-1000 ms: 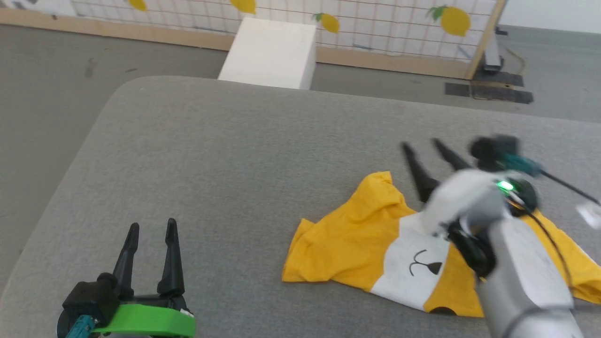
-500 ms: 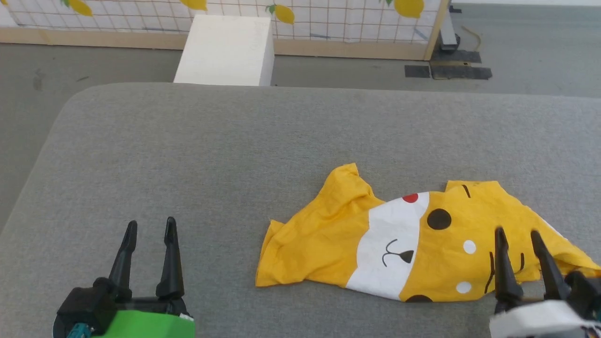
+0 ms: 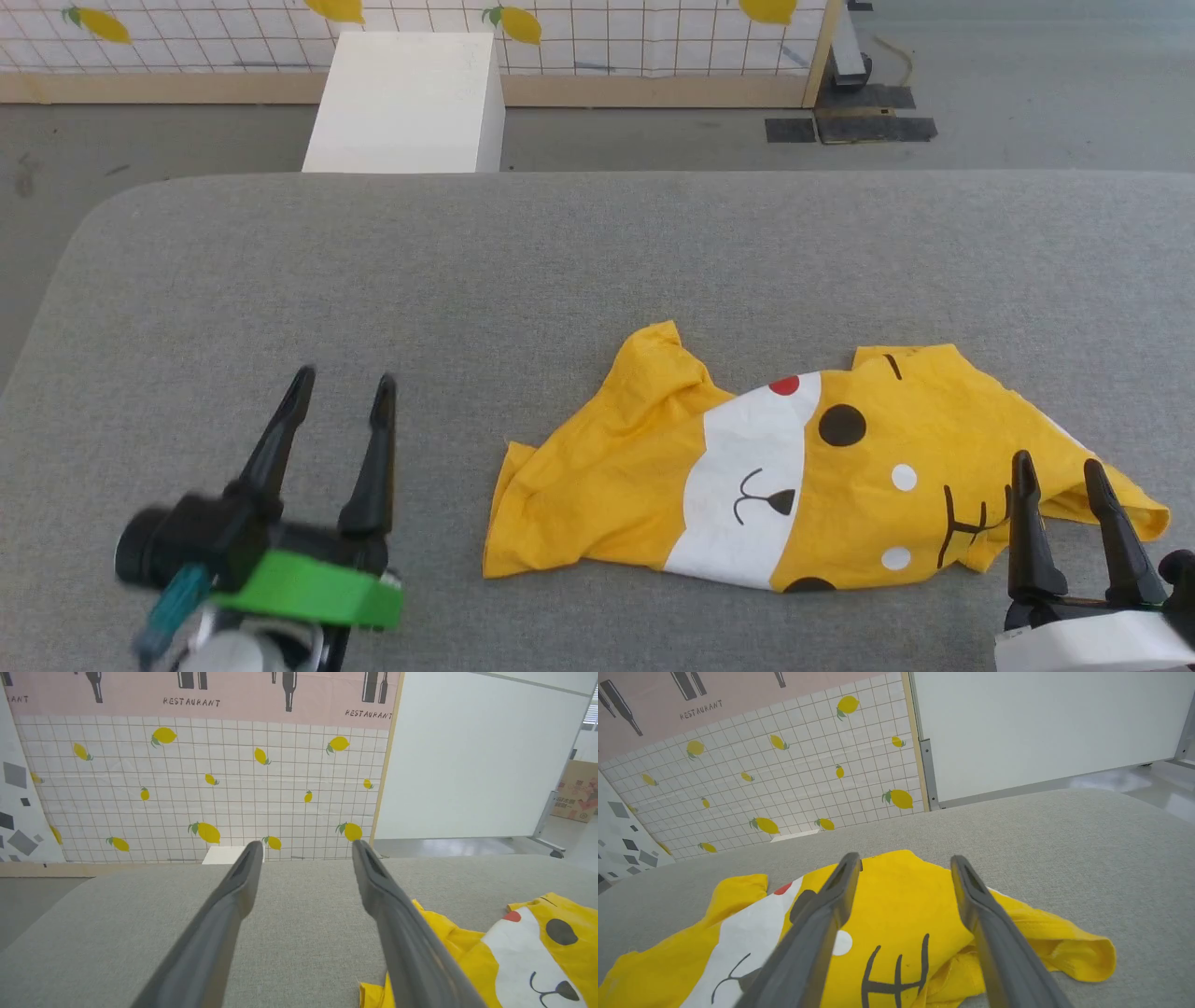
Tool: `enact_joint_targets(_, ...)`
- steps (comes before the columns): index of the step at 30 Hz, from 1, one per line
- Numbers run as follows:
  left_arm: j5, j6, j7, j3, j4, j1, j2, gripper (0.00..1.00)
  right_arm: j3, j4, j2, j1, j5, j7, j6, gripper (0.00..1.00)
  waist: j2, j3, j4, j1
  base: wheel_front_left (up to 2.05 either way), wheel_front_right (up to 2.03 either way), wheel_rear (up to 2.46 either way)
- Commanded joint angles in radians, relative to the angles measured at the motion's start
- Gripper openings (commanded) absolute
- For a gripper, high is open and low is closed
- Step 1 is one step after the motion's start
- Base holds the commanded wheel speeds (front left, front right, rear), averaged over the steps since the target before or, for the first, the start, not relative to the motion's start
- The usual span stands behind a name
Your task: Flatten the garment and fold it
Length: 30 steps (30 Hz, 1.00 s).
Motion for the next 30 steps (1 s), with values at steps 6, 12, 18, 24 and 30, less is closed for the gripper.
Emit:
enact_joint_targets(6,-0.054,-0.007,0.201,-0.211,0.077,-0.226,0.128,1.0,0.001,-0.01,0.0,-0.002,0.008,-0.006,-0.001,1.0,0.0,0.04,-0.011,0.0,0.0,0.0,0.0)
enact_joint_targets(12,-0.197,-0.007,0.416,-0.45,0.174,-0.393,0.19,1.0,0.015,-0.018,0.0,-0.029,0.01,-0.006,-0.001,1.0,0.0,0.099,-0.023,0.0,0.0,0.0,0.0)
enact_joint_targets(18,-0.327,-0.007,0.601,-0.654,0.249,-0.483,0.234,1.0,0.026,-0.02,0.0,-0.043,0.015,-0.006,-0.001,1.0,0.0,0.14,-0.049,0.0,0.0,0.0,0.0)
enact_joint_targets(24,-0.326,-0.007,0.605,-0.747,0.332,-0.532,0.247,1.0,0.03,-0.023,0.0,-0.051,0.018,-0.006,-0.001,1.0,0.0,0.165,-0.068,0.0,0.0,0.0,0.0)
enact_joint_targets(30,-0.303,-0.007,0.524,-0.821,0.46,-0.553,0.237,0.0,0.035,-0.025,0.0,-0.062,0.03,-0.006,-0.001,1.0,0.0,0.163,-0.087,0.0,0.0,0.0,0.0)
